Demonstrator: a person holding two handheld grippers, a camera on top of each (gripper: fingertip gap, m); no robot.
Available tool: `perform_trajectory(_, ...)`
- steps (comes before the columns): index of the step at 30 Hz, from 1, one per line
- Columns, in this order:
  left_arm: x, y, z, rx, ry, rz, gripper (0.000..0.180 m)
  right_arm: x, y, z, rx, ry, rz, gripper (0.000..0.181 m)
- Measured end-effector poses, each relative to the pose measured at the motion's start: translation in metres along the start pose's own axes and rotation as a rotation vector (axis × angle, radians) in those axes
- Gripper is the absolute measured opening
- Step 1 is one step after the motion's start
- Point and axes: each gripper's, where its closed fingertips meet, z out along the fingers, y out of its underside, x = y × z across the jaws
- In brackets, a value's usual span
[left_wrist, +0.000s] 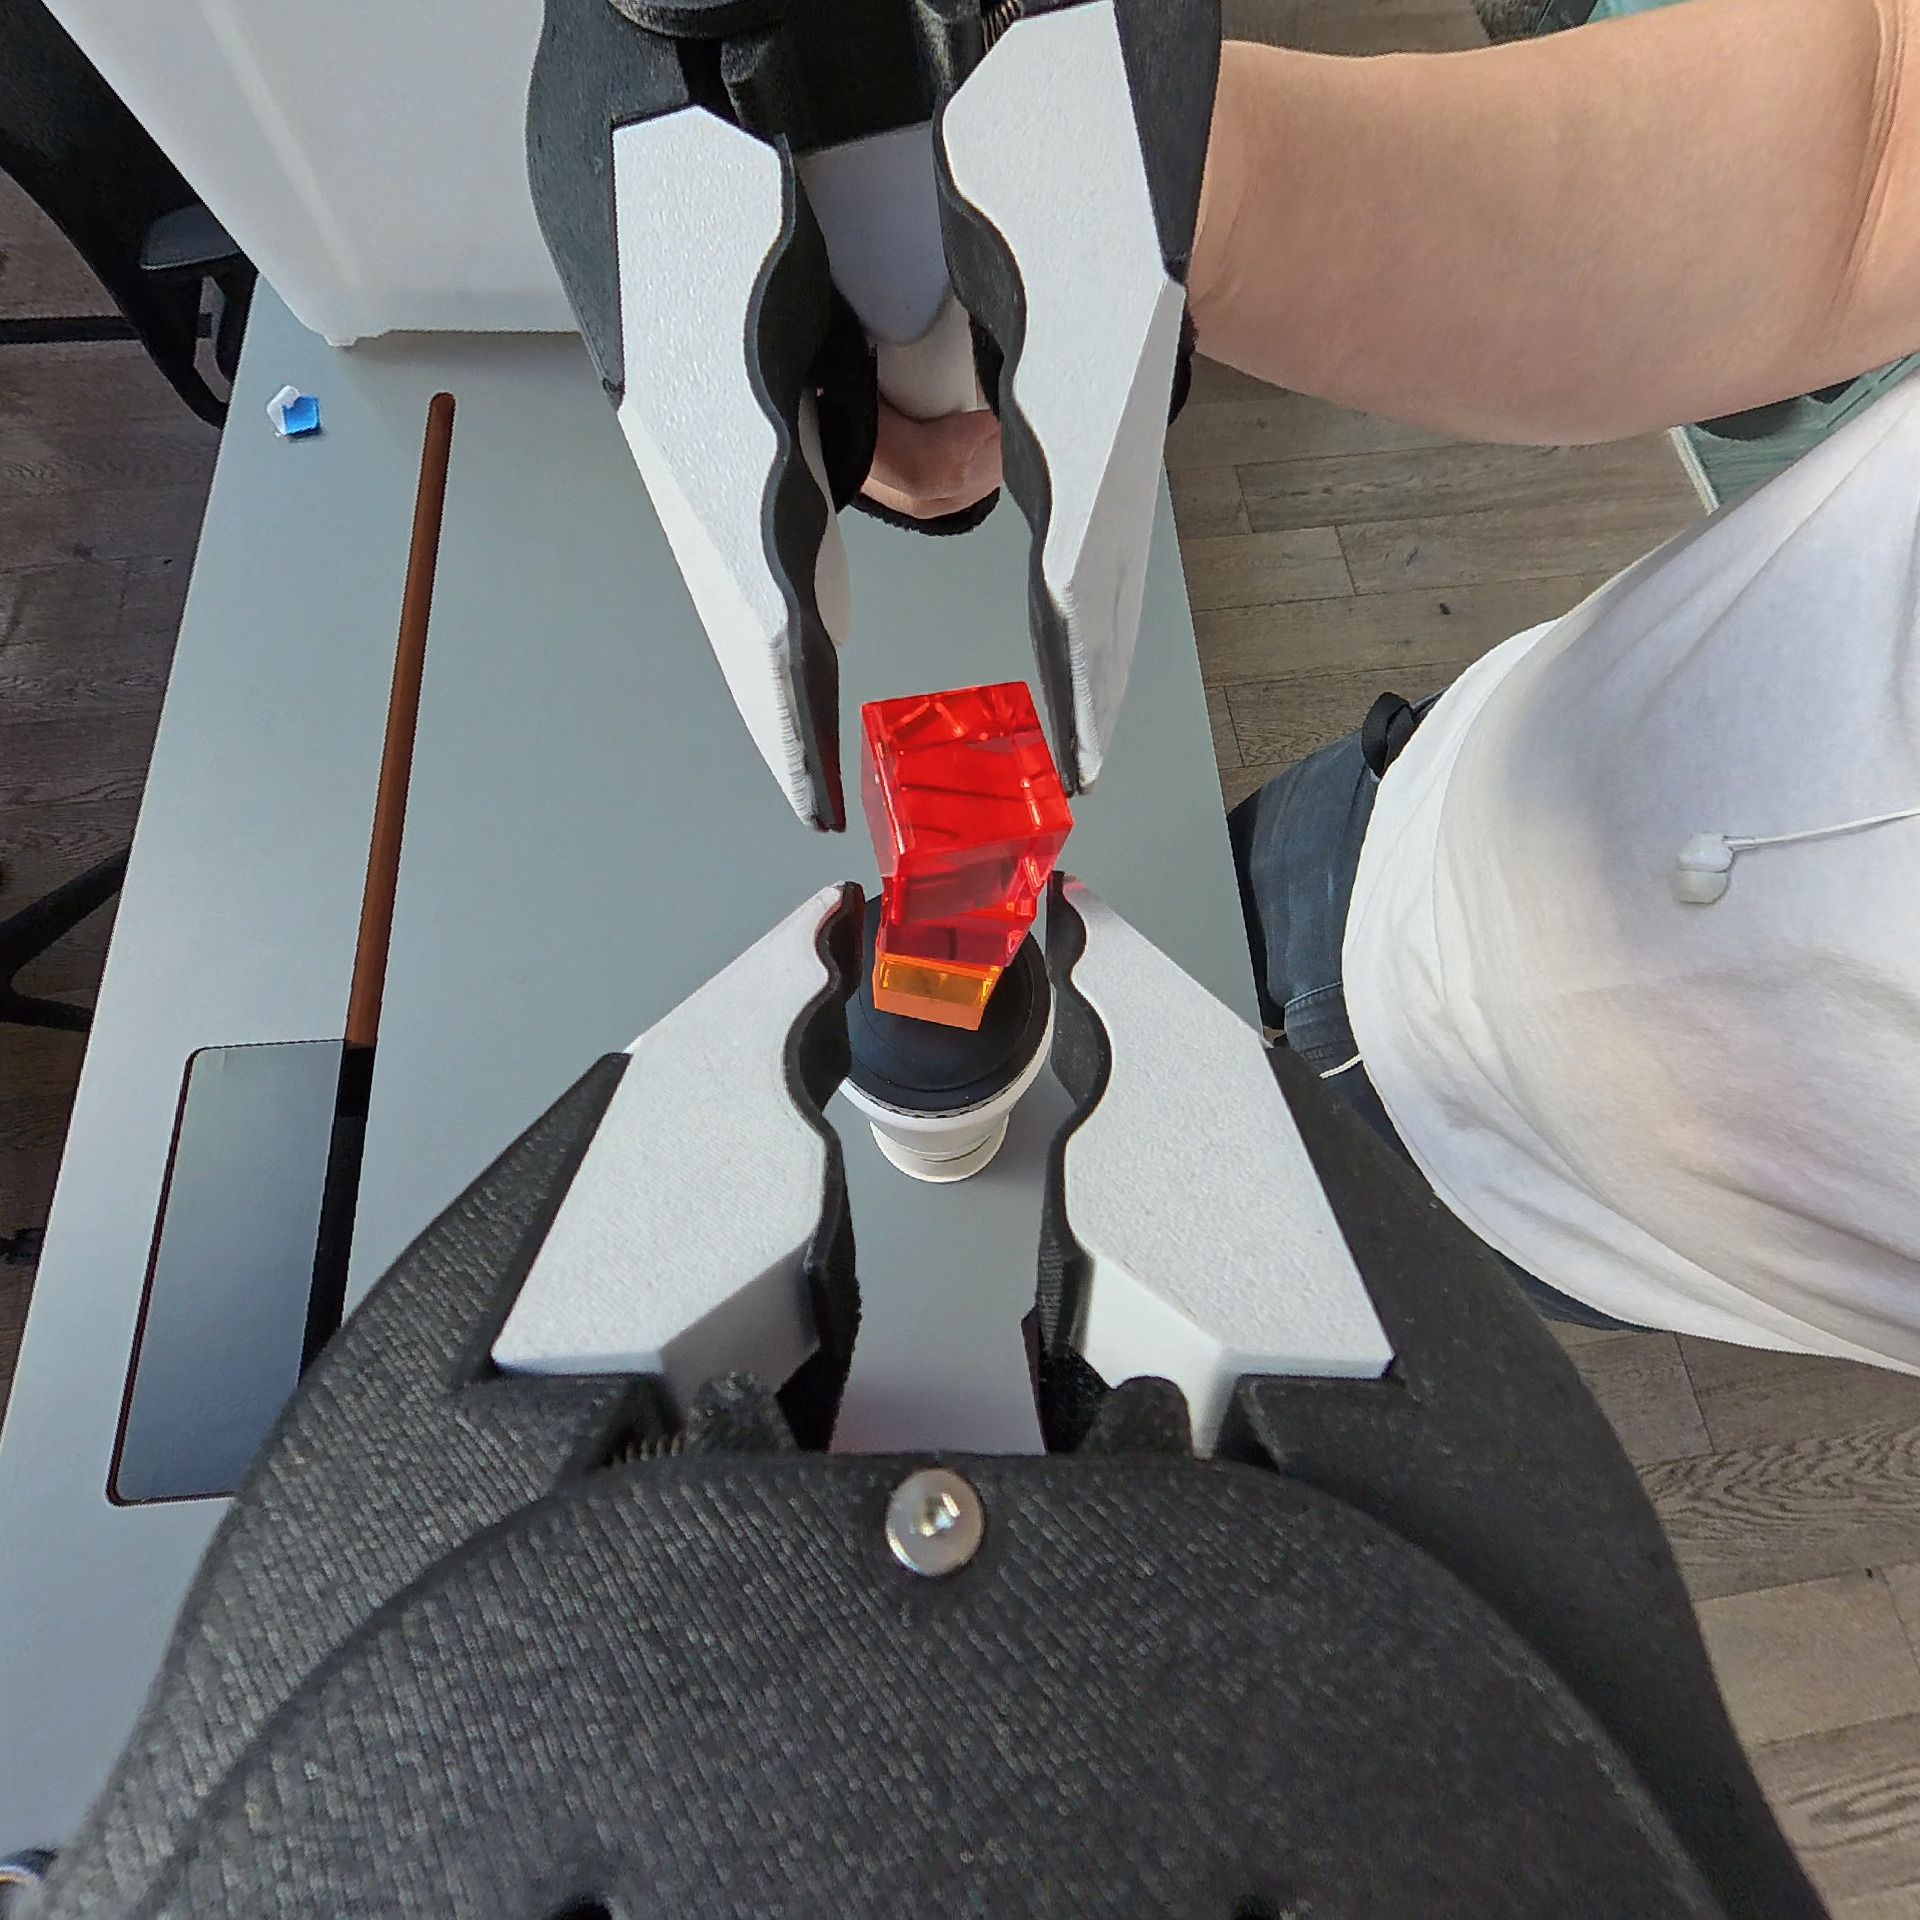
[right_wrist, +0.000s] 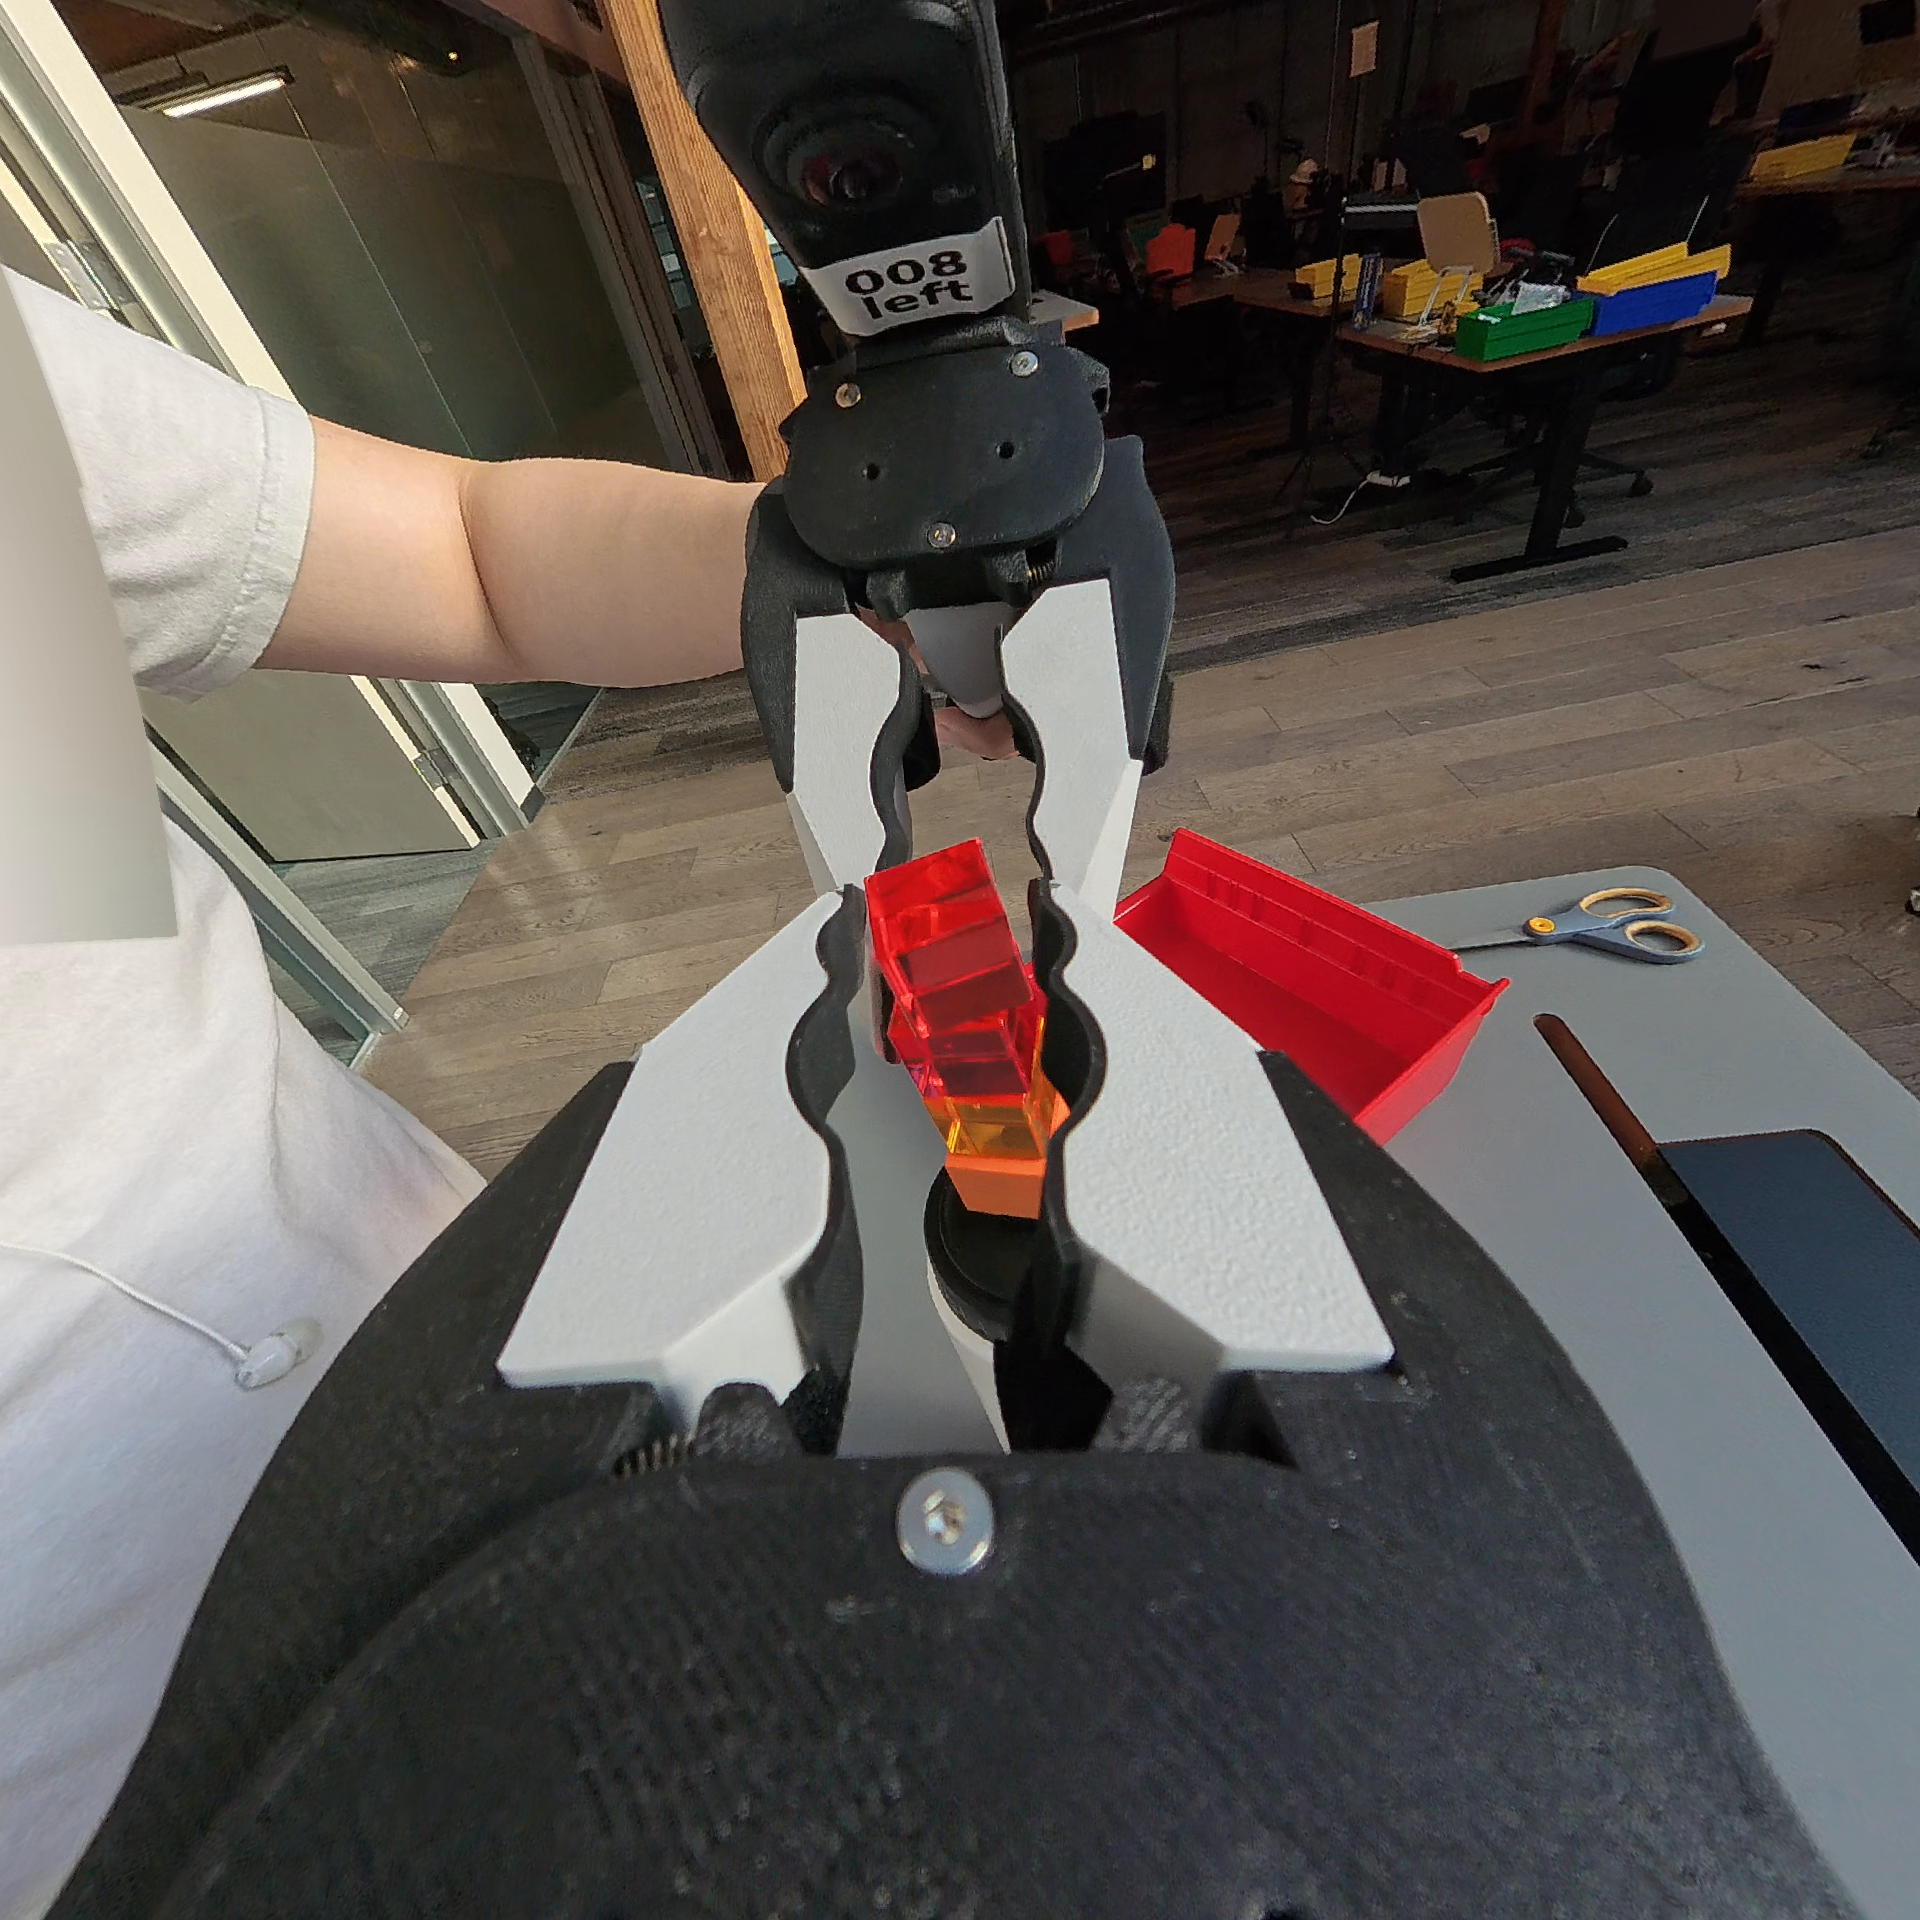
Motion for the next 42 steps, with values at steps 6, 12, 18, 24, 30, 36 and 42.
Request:
perform_trajectory(6,0.0012,0.0057,0.0033,-0.016,0.009,-0.007,0.033,-0.0002,-0.0009,0.0006,-0.005,-0.002,0.0,0.031)
perform_trajectory(12,0.0028,0.008,0.0048,-0.017,0.015,-0.011,0.034,-0.0012,-0.0009,0.0021,-0.011,-0.005,-0.002,0.032)
perform_trajectory(18,0.0035,0.0072,0.004,-0.01,0.018,-0.019,0.036,-0.0014,0.0005,0.0038,-0.015,-0.001,-0.002,0.036)
perform_trajectory(24,0.0035,0.0054,0.0031,0.002,0.013,-0.015,0.033,-0.002,0.0008,0.0039,-0.01,-0.004,-0.001,0.029)
perform_trajectory(30,0.0018,0.0053,0.0035,0.0,0.005,-0.009,0.03,-0.0021,0.0012,0.004,-0.011,0.0,-0.007,0.025)
perform_trajectory(36,0.0019,0.0062,0.0043,-0.004,0.008,-0.009,0.03,-0.0012,0.0019,0.0019,-0.01,0.007,-0.008,0.025)
perform_trajectory(42,0.0026,0.0094,0.0082,-0.022,0.02,-0.014,0.036,0.0008,0.0049,0.0022,-0.011,0.009,0.006,0.034)
